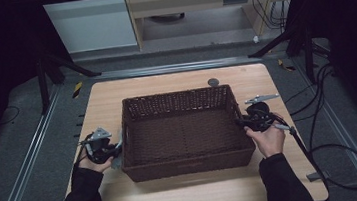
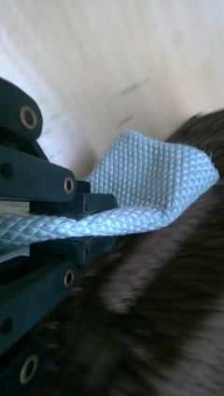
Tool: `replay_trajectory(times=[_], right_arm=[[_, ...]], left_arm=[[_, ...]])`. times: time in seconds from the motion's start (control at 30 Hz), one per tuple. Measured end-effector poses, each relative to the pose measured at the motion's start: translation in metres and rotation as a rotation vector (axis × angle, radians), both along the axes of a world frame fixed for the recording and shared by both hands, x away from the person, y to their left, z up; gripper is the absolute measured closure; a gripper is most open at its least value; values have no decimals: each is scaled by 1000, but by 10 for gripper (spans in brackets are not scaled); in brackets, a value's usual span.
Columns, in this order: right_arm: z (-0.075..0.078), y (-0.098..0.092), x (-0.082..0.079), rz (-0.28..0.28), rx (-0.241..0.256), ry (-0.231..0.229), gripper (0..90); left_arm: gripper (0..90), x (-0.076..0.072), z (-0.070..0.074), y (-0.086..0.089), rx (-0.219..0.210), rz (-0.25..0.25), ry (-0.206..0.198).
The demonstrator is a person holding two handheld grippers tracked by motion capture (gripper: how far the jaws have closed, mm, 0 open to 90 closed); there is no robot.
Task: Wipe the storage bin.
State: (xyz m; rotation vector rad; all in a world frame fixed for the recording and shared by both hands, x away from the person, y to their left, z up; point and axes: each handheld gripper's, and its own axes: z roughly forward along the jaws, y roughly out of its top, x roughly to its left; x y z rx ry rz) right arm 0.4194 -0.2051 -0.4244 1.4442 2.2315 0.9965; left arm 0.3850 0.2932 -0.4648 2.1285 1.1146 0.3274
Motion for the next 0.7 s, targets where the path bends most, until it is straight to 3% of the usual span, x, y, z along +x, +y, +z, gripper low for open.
replay_trajectory(times=[0.1,0.47,0.6,0.7], right_arm=[[1,-1,0,-12,-8,-1,687],[3,-2,-2,-4,-8,-20,627],[4,-2,-2,4,-19,-29,603],[5,-3,-3,11,-16,-29,587]], left_arm=[[816,1,-4,-3,14,-15,10],[816,-9,43,10,-62,4,-133],[816,-13,48,7,-55,-5,-144],[816,-15,43,3,-43,-6,-135]])
